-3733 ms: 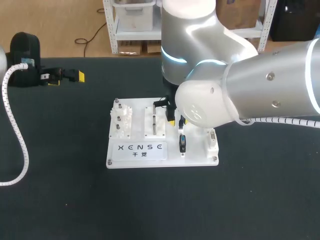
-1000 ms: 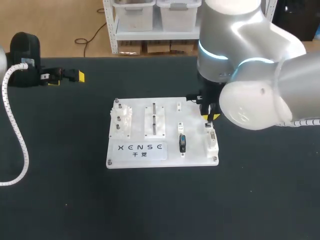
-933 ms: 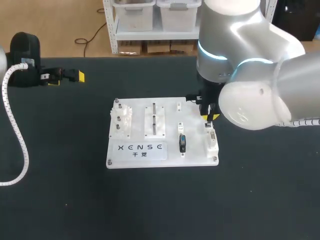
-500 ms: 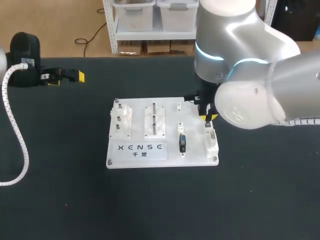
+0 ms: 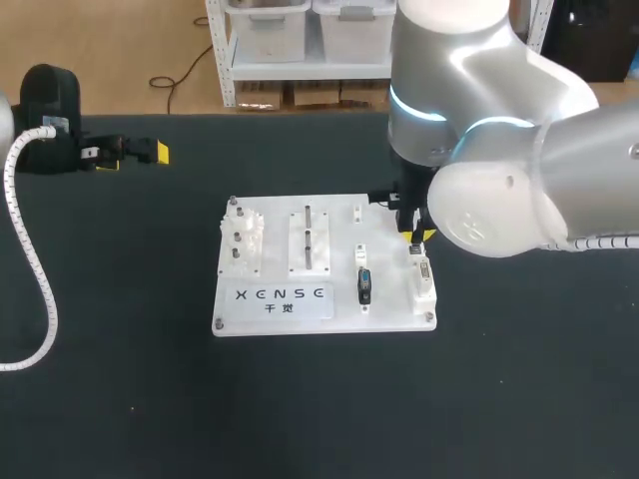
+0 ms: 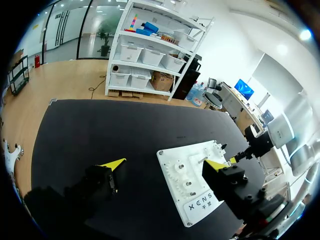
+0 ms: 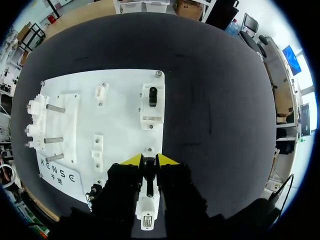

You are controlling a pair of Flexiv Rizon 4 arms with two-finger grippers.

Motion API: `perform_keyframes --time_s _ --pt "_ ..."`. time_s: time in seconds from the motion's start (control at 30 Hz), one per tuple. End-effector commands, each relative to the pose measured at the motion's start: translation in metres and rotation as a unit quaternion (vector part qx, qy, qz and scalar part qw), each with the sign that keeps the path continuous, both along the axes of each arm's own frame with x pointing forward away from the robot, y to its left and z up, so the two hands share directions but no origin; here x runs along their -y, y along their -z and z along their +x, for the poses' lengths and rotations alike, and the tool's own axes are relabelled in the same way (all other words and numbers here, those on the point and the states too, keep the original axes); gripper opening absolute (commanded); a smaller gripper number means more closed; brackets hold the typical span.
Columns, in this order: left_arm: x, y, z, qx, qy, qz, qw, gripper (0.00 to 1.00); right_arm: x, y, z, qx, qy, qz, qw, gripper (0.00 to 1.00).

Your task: Insert the USB connector, Ethernet cable, and multi-pin plug into their matching sockets one by one.

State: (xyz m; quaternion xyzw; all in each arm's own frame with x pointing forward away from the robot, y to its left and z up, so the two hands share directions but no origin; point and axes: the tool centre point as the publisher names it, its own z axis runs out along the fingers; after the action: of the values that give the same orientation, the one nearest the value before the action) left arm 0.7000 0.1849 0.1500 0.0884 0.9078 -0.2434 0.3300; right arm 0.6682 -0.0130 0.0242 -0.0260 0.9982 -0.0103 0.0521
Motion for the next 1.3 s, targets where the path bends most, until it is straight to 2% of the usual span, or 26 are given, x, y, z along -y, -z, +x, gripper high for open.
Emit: perform_keyframes --time_s 0.03,0.77,1.17,1.2,1.27,1.3 --pt "0.0 0.0 0.0 0.0 0.0 0.0 1.0 1.0 0.0 0.002 0.0 -0.001 0.0 0.0 1.0 0.0" --pt "0.0 0.0 0.0 0.0 0.0 0.0 1.0 1.0 0.007 0.017 0.002 -0.02 0.019 -0.01 1.0 0.0" --pt "0.0 0.0 0.0 0.0 0.0 0.0 1.0 1.0 0.007 0.014 0.004 -0.018 0.02 -0.011 1.0 0.0" --pt "0.0 0.0 0.0 0.0 0.0 0.0 1.0 1.0 0.006 0.012 0.004 -0.015 0.018 -0.011 1.0 0.11" --pt "0.0 0.0 0.0 0.0 0.0 0.0 1.0 1.0 0.004 0.009 0.004 -0.011 0.015 -0.011 1.0 0.4" --pt "0.0 0.0 0.0 0.0 0.0 0.0 1.0 1.0 0.004 0.007 0.004 -0.009 0.013 -0.012 1.0 0.77"
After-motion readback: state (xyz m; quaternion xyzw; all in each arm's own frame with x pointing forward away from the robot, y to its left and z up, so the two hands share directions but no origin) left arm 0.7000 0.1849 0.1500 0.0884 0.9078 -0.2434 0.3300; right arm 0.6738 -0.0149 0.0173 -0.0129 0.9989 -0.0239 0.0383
